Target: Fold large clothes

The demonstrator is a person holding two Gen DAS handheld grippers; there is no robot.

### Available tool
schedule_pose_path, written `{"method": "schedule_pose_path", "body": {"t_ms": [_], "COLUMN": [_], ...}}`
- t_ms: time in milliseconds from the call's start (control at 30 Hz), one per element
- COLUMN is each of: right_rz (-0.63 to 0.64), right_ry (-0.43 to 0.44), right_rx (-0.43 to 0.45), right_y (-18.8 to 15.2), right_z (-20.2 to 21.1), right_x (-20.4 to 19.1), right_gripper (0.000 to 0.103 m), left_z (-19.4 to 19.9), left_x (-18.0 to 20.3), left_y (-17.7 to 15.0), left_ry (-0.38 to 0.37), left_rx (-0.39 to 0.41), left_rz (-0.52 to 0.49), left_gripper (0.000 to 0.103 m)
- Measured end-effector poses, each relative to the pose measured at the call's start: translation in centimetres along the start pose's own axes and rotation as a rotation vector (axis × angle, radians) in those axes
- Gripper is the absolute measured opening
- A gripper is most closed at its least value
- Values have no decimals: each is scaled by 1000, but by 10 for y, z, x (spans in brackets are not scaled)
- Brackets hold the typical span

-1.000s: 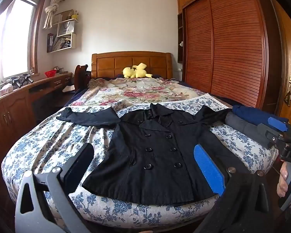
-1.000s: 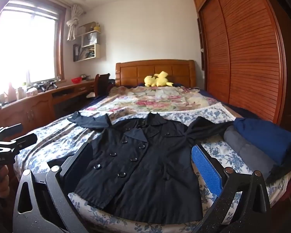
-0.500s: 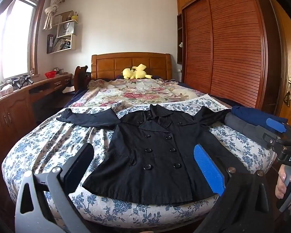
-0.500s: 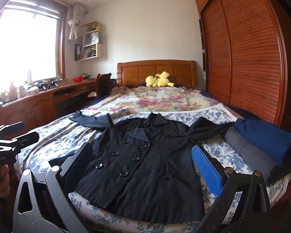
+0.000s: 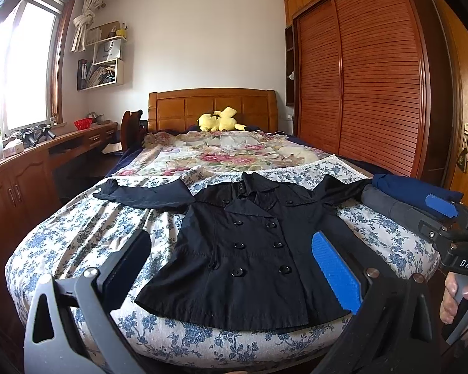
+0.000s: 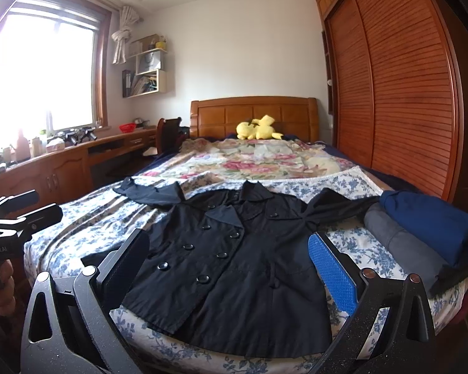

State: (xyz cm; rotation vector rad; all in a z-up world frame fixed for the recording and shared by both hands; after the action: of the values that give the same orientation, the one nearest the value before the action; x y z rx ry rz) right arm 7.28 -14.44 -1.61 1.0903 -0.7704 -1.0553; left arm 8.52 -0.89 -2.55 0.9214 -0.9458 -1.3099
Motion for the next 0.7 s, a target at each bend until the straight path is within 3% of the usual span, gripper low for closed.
{"method": "schedule_pose_path", "body": {"t_ms": [700], "right_rz": [-3], "right_ry": [0], "right_rx": [2], "right_y": [1], "right_z": [1], "right_x": [0], "right_gripper": [103], "left_z": [3], "left_x": [1], "left_y": [1], "left_ry": [-3], "left_rx": [6], "left_rz": [-1], "left_gripper": [103]}}
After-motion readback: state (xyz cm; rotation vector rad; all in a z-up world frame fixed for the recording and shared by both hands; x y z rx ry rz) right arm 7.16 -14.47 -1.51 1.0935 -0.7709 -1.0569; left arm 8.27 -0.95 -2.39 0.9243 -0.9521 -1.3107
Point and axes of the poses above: each gripper's, at about its wrist camera, not at the fingertips, and z roughly against the way its jaws point, x to its right, y to its top, the point moved 10 cm from there along -z, roughly the way its jaws point, and after that the axes turned 1 degree about z, right-handed, at the moved point
